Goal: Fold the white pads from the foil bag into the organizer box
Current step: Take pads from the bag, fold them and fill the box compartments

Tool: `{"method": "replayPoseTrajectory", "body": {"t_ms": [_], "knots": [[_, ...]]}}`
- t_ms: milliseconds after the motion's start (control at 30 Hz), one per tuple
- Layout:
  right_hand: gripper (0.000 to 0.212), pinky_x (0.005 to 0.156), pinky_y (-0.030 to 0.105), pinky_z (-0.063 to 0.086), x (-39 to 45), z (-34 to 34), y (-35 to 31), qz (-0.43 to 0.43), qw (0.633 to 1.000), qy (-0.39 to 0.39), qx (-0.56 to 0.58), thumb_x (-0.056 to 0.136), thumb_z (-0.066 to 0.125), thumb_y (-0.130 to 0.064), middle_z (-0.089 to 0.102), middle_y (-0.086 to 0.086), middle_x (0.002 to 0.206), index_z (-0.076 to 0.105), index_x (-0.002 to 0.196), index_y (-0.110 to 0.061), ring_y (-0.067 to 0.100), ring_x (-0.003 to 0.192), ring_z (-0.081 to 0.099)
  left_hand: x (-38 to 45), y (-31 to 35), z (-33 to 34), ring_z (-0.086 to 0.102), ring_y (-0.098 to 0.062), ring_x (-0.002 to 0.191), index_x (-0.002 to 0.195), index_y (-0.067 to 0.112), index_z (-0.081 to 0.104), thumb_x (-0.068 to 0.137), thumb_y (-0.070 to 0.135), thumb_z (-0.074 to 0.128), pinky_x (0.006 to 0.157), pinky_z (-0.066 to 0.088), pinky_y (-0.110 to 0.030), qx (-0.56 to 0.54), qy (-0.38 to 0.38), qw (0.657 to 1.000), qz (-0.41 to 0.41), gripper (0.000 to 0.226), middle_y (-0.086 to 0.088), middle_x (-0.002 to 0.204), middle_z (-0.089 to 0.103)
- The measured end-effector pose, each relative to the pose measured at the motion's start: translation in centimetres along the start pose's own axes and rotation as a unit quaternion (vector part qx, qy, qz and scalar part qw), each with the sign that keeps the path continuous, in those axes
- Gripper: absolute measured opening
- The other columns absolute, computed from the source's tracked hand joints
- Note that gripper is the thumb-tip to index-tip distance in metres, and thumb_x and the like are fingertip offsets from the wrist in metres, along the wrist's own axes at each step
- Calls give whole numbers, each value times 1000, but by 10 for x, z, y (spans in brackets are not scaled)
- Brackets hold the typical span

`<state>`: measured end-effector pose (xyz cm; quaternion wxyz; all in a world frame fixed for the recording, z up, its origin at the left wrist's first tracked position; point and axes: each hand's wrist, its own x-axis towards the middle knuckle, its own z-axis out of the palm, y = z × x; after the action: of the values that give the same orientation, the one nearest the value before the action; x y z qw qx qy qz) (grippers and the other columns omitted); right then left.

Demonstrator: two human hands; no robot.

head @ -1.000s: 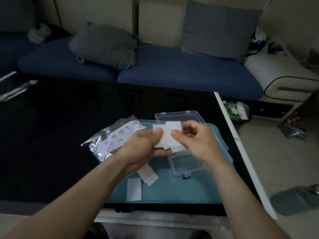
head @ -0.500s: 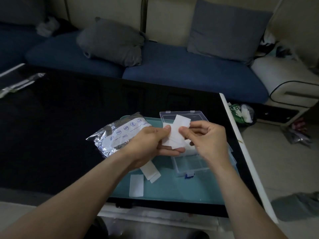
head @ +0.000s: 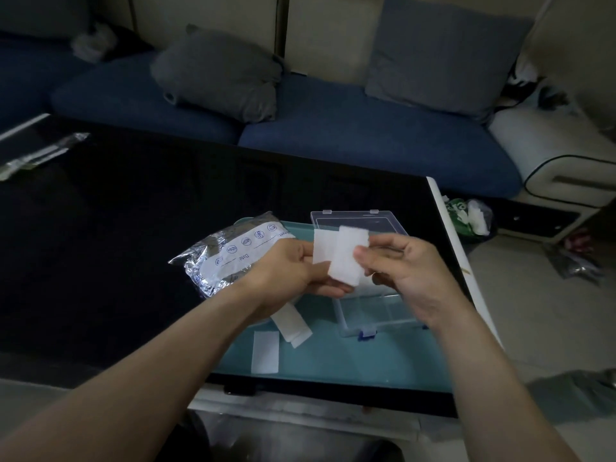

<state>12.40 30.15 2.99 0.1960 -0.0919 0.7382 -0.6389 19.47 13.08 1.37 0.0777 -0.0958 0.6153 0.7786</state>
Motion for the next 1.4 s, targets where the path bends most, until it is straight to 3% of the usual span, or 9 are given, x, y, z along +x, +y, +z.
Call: {"method": "replayPoseTrajectory", "body": {"t_ms": [200, 467, 633, 767, 900, 967, 1133, 1233, 1400], "knots": [[19, 61, 27, 53, 4, 6, 10, -24, 994, 10, -103, 82, 81, -17, 70, 6, 89, 69, 96, -18, 13, 71, 65, -2, 1, 3, 73, -32, 91, 109, -8, 61, 102, 2, 42, 83, 60, -33, -2, -62, 998, -25, 23, -28, 102, 70], [28, 61, 26, 53, 6, 0, 5, 21, 1000, 10, 9, 76, 83, -8, 72, 4, 82, 66, 98, -10, 15, 72, 67, -2, 6, 2, 71, -41, 91, 113, -10, 58, 105, 9, 33, 81, 60, -41, -76, -66, 993, -55, 32, -33, 104, 68], [51, 51, 21, 54, 2, -3, 0, 62, 989, -11, 132, 59, 83, -10, 73, 6, 75, 63, 106, -5, 13, 57, 66, 2, 0, -2, 73, -31, 92, 111, -4, 62, 107, 12, 33, 78, 61, -31, -29, -61, 997, -47, 33, -28, 106, 70], [54, 51, 26, 57, -1, 1, 2, 68, 997, -18, 35, 58, 89, -6, 74, 14, 74, 64, 106, -2, 23, 56, 66, 0, -5, -3, 69, -28, 104, 119, -3, 60, 103, 1, 40, 90, 56, -32, 29, -142, 989, -40, 27, -25, 114, 68], [42, 56, 21, 48, 3, -1, 7, 28, 995, 3, -98, 65, 92, -8, 74, 11, 79, 70, 101, -11, 10, 59, 64, -1, -5, -5, 63, -33, 111, 128, -10, 52, 93, -17, 42, 99, 52, -35, 5, -193, 979, -62, 38, -24, 116, 62], [44, 60, 20, 50, 4, -1, 10, 9, 993, 1, -116, 64, 93, -10, 72, 6, 81, 71, 102, -15, 8, 63, 62, 0, -3, -7, 63, -37, 108, 127, -12, 51, 85, -9, 47, 95, 54, -37, -21, -209, 975, -74, 42, -27, 116, 61], [68, 80, 22, 56, 0, 1, 9, -111, 969, -107, -194, 73, 88, -8, 65, -9, 116, 60, 131, -28, 6, 94, 66, 4, -4, -2, 65, -28, 68, 103, -7, 64, 102, 20, 47, 60, 55, -30, 16, -84, 994, -75, 31, -22, 86, 68], [99, 87, 20, 55, -7, 10, 12, -93, 954, -148, -244, 63, 95, -19, 64, -10, 116, 43, 146, -31, 6, 95, 68, 8, -9, 2, 65, -24, 71, 106, -6, 66, 99, 15, 52, 69, 50, -34, 5, -33, 997, -74, 27, -18, 88, 70], [74, 84, 39, 58, -8, 26, 18, -159, 944, -125, -261, 65, 75, -11, 67, -8, 111, 54, 134, -26, 11, 96, 68, 4, -4, 12, 66, -18, 74, 90, 5, 66, 92, 11, 52, 68, 56, -27, -196, -96, 970, -103, 16, -9, 81, 68]]}}
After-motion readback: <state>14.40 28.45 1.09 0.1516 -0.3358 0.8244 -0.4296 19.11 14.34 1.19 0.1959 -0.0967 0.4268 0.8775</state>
